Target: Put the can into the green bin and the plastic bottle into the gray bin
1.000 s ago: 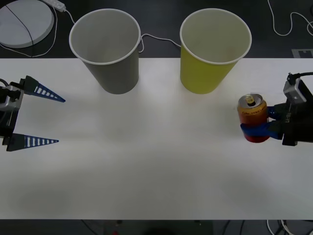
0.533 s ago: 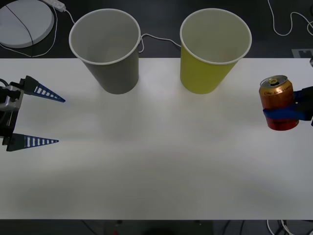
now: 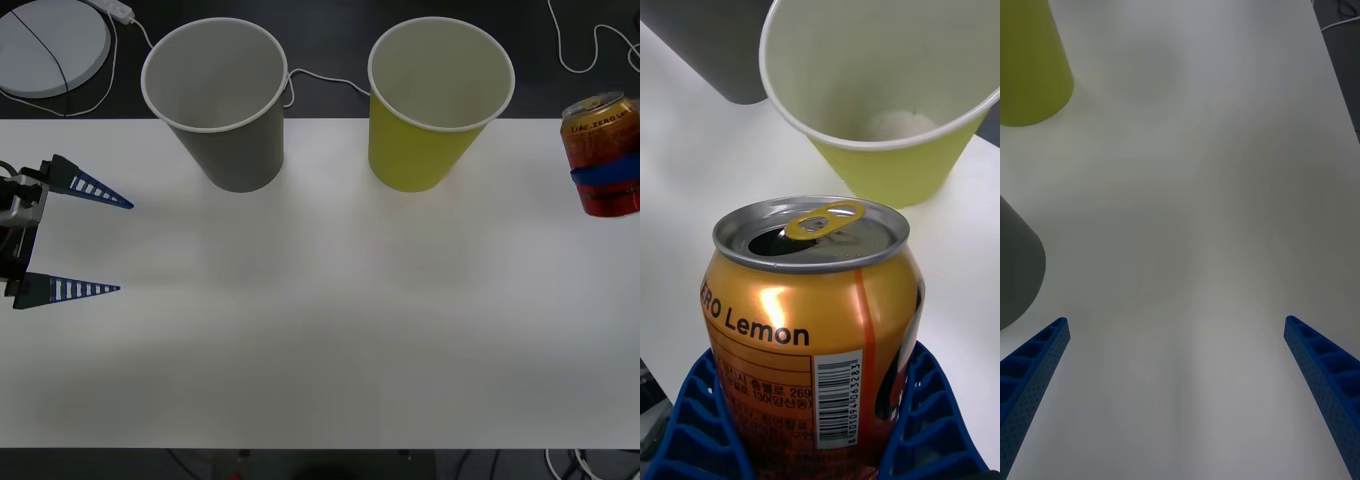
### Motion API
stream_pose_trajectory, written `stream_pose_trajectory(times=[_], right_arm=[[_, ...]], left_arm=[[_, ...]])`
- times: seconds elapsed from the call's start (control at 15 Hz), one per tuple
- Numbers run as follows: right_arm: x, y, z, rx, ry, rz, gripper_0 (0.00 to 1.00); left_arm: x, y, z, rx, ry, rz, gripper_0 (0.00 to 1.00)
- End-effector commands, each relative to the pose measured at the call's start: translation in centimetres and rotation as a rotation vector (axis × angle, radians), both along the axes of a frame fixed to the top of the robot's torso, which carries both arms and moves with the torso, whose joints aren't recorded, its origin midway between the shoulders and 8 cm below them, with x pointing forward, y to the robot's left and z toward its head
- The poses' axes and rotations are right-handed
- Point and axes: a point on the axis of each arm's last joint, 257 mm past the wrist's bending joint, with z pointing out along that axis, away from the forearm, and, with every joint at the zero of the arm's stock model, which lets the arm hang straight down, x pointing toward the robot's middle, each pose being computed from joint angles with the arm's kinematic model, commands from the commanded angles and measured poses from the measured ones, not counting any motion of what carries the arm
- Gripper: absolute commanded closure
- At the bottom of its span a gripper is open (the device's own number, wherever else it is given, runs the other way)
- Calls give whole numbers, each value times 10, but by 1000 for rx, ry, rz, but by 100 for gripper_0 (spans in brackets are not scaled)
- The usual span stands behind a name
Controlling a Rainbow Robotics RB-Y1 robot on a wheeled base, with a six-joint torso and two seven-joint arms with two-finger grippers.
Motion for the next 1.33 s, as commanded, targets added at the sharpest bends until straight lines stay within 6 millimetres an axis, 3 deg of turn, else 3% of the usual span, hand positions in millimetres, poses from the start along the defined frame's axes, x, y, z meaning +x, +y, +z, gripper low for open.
stream_pose_trajectory(times=[0.07, 0.73, 1.33], right_arm=[[16, 3, 19, -35, -7, -3, 100], [90, 28, 69, -162, 16, -6, 100], [149, 73, 67, -197, 20, -20, 100]], left_arm=[[0, 0, 0, 0, 0, 0, 0], [0, 0, 0, 0, 0, 0, 0], [0, 0, 0, 0, 0, 0, 0]])
